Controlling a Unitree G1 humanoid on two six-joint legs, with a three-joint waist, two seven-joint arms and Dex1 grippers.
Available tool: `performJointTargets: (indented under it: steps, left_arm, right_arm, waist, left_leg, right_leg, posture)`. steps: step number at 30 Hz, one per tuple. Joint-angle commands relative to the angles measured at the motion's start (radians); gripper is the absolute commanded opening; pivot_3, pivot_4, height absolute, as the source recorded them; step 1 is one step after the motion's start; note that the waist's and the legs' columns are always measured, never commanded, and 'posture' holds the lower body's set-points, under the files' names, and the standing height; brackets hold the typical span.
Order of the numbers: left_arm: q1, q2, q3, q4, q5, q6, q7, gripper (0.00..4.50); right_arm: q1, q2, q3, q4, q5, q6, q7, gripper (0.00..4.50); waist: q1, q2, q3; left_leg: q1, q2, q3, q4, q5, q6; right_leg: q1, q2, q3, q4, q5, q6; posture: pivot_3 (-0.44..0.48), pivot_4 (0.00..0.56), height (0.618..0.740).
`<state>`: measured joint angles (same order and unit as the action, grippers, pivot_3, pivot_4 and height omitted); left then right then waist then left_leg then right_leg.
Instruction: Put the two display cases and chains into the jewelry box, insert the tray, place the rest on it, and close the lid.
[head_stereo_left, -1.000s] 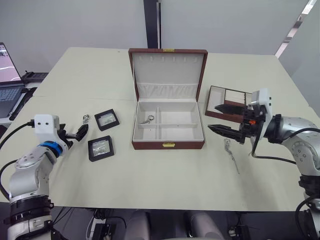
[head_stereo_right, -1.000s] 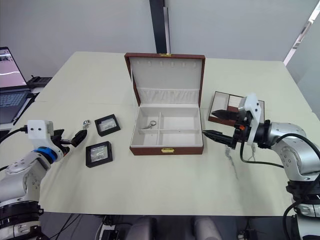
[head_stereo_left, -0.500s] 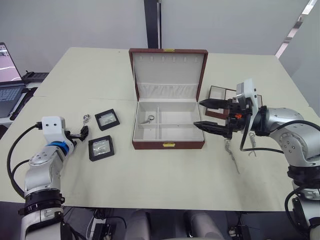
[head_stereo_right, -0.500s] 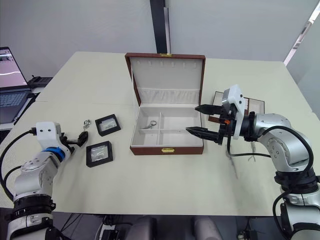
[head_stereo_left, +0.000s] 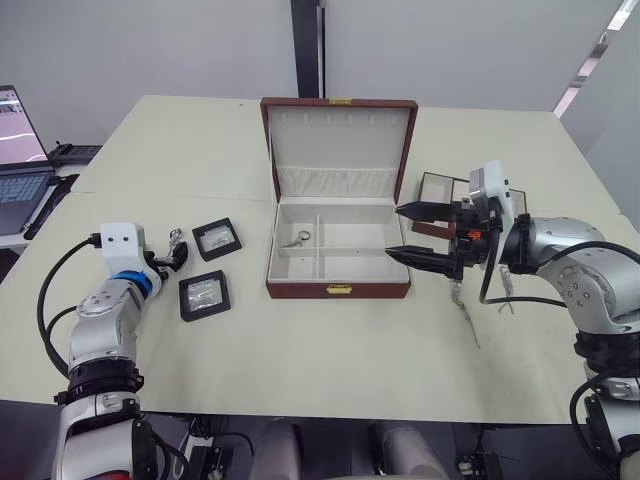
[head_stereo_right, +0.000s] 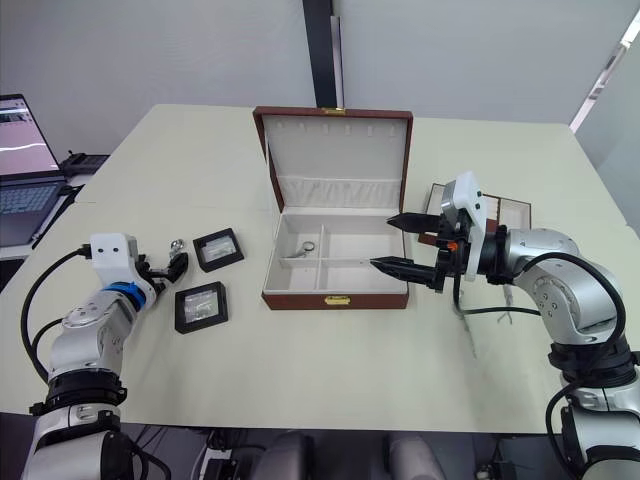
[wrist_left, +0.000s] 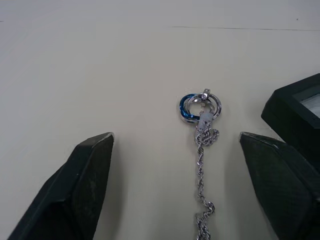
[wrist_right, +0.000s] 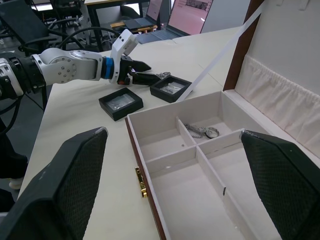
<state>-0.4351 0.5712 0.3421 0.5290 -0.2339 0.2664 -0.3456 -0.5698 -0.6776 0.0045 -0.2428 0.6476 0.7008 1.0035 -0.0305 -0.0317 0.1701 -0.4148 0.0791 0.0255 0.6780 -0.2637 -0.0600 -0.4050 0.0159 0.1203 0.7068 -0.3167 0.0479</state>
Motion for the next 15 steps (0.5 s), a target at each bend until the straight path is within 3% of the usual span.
performJointTargets:
  steps: [1,10,15]
  left_arm:
    - [0.019,0.002,-0.015,0.047,0.02,0.022,0.003,2.92]
    - [0.006,0.019,-0.022,0.094,0.026,0.012,0.013,0.02]
    - [0.004,0.022,-0.014,0.115,0.017,-0.002,0.015,0.01]
  right_arm:
    - [-0.012,-0.019,-0.015,-0.044,0.001,-0.012,0.006,4.5]
    - [-0.019,-0.019,-0.017,-0.036,-0.004,-0.024,0.006,4.5]
    - [-0.014,-0.025,-0.022,-0.042,0.002,-0.024,0.01,4.5]
  waist:
    - [0.0,0.001,-0.001]
    - [-0.012,0.006,-0.003]
    - [-0.019,0.006,-0.004]
  left_leg:
    - [0.0,0.0,0.0,0.0,0.0,0.0]
    - [0.003,0.0,0.001,0.0,0.0,0.0]
    - [0.004,0.0,0.001,0.0,0.0,0.0]
  right_leg:
    - [0.0,0.0,0.0,0.0,0.0,0.0]
    - [0.0,0.001,0.001,0.003,0.0,0.0]
    - [0.0,0.001,0.002,0.004,0.0,0.0]
  posture:
    - [0.0,0.15,0.74]
    - [0.0,0.15,0.74]
    - [0.0,0.15,0.74]
